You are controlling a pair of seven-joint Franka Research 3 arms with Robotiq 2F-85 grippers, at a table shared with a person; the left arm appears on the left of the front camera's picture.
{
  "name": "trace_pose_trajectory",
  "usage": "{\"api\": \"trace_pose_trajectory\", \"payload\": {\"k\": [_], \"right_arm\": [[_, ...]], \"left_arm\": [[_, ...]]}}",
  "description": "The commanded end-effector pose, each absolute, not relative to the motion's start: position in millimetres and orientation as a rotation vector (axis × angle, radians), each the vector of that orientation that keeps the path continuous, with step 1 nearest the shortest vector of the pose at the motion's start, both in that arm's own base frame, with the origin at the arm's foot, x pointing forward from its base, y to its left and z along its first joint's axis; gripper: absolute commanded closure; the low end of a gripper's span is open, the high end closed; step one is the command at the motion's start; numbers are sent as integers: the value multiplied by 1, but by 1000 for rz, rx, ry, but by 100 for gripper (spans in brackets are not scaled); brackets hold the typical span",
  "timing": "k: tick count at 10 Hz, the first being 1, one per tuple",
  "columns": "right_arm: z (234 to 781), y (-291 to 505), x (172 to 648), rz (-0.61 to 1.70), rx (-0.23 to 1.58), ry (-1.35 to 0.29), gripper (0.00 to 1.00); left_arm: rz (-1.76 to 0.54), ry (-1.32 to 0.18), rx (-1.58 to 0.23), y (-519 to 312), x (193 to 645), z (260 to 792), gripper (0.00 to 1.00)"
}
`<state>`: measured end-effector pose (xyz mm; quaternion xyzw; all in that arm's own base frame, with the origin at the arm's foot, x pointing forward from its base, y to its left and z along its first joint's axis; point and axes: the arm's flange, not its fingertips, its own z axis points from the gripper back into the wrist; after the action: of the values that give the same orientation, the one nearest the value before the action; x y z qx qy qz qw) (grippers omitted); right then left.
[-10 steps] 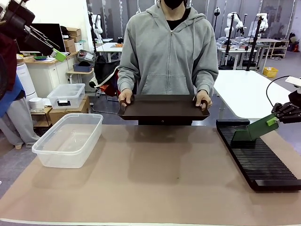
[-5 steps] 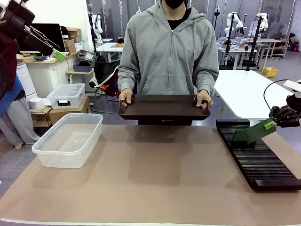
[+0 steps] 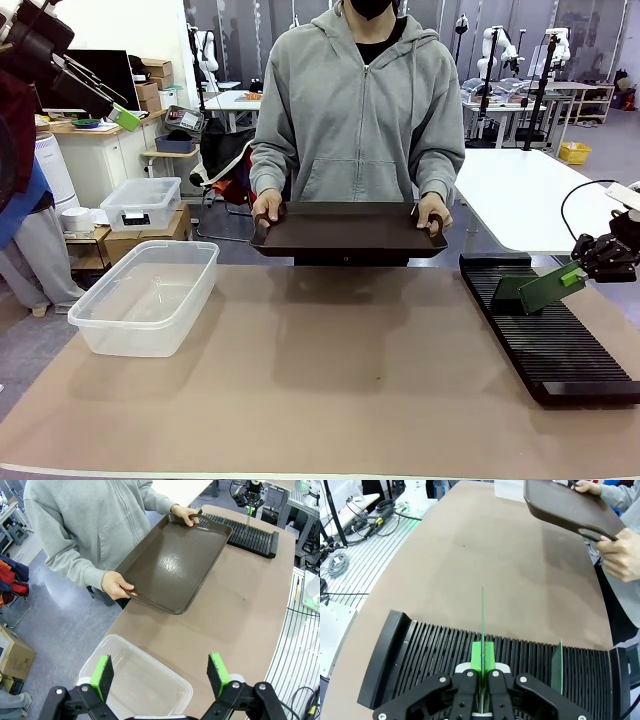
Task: Sort PCBs into racks and boxes based on the side picked up.
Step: If the short side of the Blank PCB is picked up, insert it into the PCB Rack ; if the long side is picked up, place it in the Organizing box.
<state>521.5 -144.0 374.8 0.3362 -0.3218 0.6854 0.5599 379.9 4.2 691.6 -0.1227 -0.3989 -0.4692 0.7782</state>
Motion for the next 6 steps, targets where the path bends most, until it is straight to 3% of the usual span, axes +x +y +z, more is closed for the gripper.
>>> {"api": "trace_pose_trajectory", "payload": {"k": [1,6], "right_arm": [[367,-138,516,1614,725,-801,98],[360,-145,523,1591,764,-777,98]], "left_arm": [[-1021,-859,-271,5,379,691,0],[-1021,-859,-271,5,379,691,0]]}}
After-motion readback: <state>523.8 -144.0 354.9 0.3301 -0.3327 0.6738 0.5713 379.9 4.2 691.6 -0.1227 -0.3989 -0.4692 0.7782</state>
